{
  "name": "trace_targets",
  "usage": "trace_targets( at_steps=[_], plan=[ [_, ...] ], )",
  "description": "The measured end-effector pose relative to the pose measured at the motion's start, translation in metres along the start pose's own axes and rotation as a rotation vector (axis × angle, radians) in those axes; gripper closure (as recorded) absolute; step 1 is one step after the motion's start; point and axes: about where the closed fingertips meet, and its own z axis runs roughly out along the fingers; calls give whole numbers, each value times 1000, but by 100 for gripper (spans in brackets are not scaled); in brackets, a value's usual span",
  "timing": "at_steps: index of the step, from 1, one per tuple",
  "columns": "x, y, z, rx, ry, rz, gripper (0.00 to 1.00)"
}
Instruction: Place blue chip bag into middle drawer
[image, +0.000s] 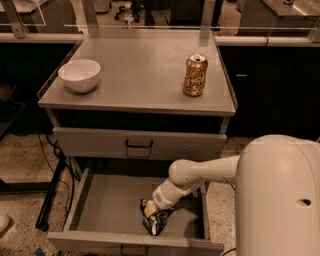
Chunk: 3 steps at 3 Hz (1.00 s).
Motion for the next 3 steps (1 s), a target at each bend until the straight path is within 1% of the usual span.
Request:
trace_targets(
  at_steps=[3],
  plan=[
    [0, 0, 0, 0, 0, 0, 12]
  ],
)
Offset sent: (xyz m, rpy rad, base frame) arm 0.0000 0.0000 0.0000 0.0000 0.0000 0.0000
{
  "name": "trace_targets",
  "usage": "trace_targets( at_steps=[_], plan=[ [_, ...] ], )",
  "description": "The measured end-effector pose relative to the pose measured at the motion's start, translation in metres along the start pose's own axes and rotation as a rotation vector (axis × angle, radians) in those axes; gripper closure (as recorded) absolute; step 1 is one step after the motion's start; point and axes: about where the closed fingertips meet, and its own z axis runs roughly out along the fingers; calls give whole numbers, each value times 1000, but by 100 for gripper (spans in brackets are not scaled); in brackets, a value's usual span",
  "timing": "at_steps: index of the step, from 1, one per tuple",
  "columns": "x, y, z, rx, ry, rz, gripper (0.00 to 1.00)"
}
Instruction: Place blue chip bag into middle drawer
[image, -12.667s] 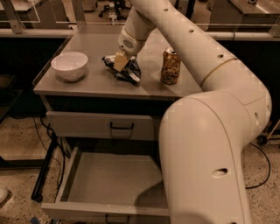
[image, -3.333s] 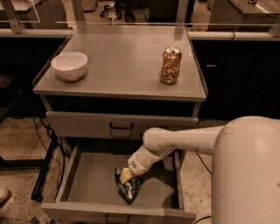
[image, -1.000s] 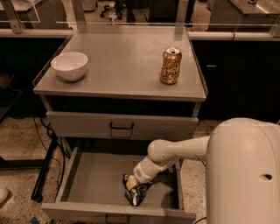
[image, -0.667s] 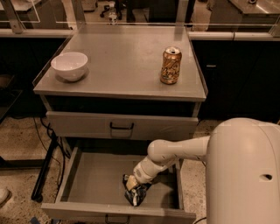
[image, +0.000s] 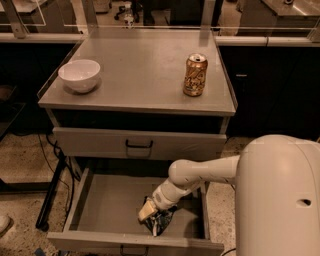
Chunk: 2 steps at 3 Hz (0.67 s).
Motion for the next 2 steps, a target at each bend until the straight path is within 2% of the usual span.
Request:
trace_targets(
  at_steps=[1, 2],
  plan=[
    [0, 0, 0, 0, 0, 0, 0],
    [0, 0, 0, 0, 0, 0, 0]
  ],
)
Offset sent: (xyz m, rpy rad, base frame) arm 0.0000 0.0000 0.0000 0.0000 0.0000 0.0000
